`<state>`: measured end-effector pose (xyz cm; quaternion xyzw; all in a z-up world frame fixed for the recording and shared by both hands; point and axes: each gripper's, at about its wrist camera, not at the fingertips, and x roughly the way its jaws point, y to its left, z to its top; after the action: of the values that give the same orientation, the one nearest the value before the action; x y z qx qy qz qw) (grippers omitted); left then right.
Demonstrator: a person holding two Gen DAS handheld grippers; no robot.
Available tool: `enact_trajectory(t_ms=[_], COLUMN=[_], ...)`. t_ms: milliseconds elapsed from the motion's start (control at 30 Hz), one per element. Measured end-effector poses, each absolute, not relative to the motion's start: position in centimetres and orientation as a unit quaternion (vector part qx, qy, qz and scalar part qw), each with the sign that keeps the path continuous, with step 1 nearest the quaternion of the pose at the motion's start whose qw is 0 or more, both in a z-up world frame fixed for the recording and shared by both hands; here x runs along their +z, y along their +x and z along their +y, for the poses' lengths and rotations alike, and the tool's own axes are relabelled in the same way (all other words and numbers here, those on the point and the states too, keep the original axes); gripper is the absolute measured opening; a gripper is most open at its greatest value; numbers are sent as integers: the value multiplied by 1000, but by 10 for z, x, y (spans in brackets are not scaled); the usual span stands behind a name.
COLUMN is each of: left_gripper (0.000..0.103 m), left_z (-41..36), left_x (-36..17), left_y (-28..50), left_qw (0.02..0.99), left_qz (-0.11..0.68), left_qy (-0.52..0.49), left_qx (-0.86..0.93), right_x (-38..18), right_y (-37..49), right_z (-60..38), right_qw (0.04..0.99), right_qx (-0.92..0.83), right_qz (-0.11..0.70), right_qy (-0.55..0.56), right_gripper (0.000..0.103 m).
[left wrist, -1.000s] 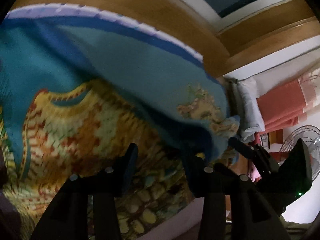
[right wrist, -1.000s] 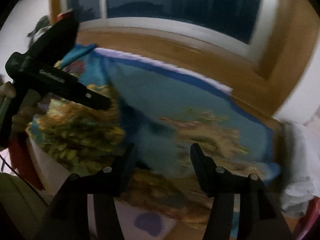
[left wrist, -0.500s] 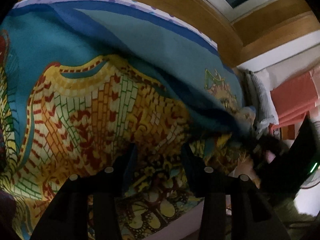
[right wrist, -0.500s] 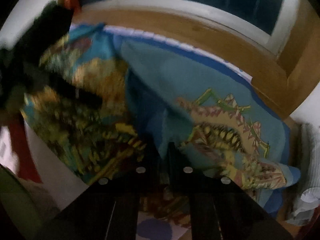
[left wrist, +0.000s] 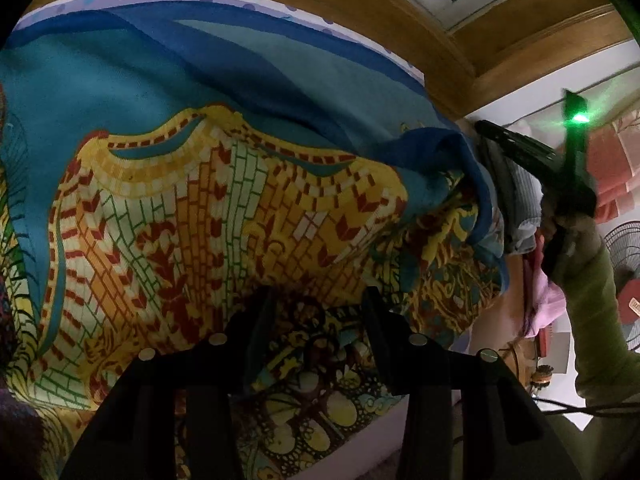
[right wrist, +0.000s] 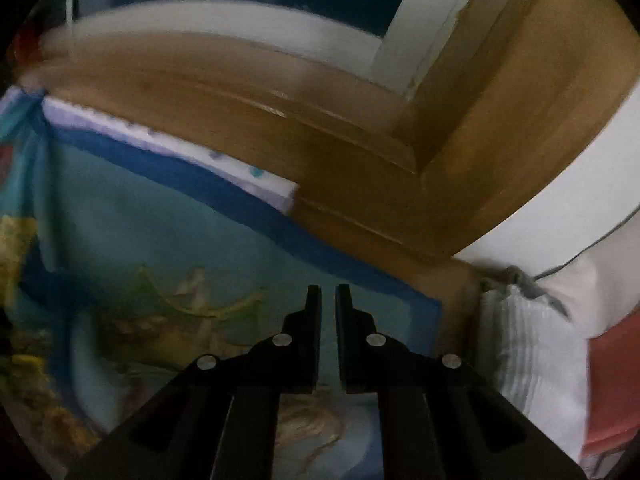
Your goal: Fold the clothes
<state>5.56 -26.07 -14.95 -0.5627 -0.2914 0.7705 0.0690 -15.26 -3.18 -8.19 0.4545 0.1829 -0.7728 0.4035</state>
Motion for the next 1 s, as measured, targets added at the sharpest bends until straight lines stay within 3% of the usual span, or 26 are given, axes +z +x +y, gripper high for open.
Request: enact_trajectory(t_ms=[67,100,167,200,233,367,400,467,500,533,1000], left_gripper=[45,45,45,45,45,45,45,45,45,45,45], left_z=[-261,-260,-259,-258,-258,-257,-257,-257,-257,-257,-260], left_x=[-149,-149,-148,-147,-147,-136,-136,-139,-141,-143,-152], left_y=[54,52,48,45,43,29,26,20,17,15,18], left_qw=[66,64,60,58,56,70,69,66,66,67,76], left_qz=[-291,-290,-290,-292,-294,-290,-288,-288,-289,-290,-294], left_qy=[-567,-570,-575,-576,-577,-553,-551,-551,-552,-553,-562], left_qx=[768,766,763,761,760,778,780,780,779,778,770], right_x=[-81,-81,-81,-81,-79,-86,-89,-95,-98,-101,-109], right_y=[-151,-151,-150,-149,-146,-141,-142,-143,-144,-145,-161], right_z=[-36,-38,-42,-44,-49,-68,-70,-74,-76,-78,-84], right_qw=[418,425,439,446,457,476,475,472,470,468,432], right_qx=[-763,-758,-747,-742,-736,-722,-718,-711,-707,-704,-715], right_qz=[181,180,178,177,175,200,208,224,232,240,288], right_qy=[459,461,465,467,468,461,464,471,474,478,469], right_gripper=[8,14,35,52,59,59,58,43,17,3,4])
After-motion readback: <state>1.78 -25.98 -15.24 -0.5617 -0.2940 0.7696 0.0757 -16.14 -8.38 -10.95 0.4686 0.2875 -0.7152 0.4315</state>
